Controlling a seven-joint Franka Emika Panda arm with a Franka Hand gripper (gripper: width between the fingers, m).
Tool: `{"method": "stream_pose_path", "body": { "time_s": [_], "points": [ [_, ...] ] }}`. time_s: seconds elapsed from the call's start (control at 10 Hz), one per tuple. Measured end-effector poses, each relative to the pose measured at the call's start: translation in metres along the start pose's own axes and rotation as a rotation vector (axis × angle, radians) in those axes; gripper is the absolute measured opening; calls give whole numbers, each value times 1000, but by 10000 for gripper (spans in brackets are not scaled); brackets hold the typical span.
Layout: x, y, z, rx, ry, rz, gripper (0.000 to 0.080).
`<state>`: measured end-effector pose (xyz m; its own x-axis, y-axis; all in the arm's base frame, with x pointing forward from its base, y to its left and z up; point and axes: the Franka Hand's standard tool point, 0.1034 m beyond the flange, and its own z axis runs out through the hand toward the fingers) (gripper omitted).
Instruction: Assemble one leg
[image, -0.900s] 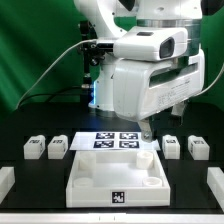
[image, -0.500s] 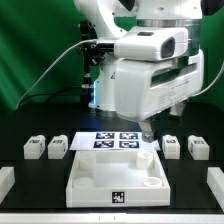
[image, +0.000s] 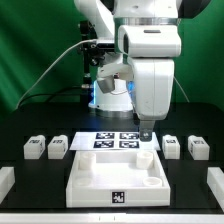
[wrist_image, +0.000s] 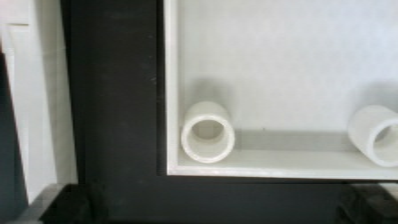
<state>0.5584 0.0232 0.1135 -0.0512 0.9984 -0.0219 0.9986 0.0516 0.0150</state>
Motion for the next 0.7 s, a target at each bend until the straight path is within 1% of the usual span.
{"method": "stream_pose_path", "body": {
  "time_s": [0.2,0.3,0.4,0.5,0.6,0.7],
  "points": [
    [0,0,0,1,0,3,650],
    [-1,-3,2,4,0,4,650],
    [-7,-18,15,-22,2,-13,650],
    [-14,-53,34,-5,4,0,650],
    [-20,-72,46,22,6,14,650],
    [-25,-78,57,35,10,27,650]
  ]
}}
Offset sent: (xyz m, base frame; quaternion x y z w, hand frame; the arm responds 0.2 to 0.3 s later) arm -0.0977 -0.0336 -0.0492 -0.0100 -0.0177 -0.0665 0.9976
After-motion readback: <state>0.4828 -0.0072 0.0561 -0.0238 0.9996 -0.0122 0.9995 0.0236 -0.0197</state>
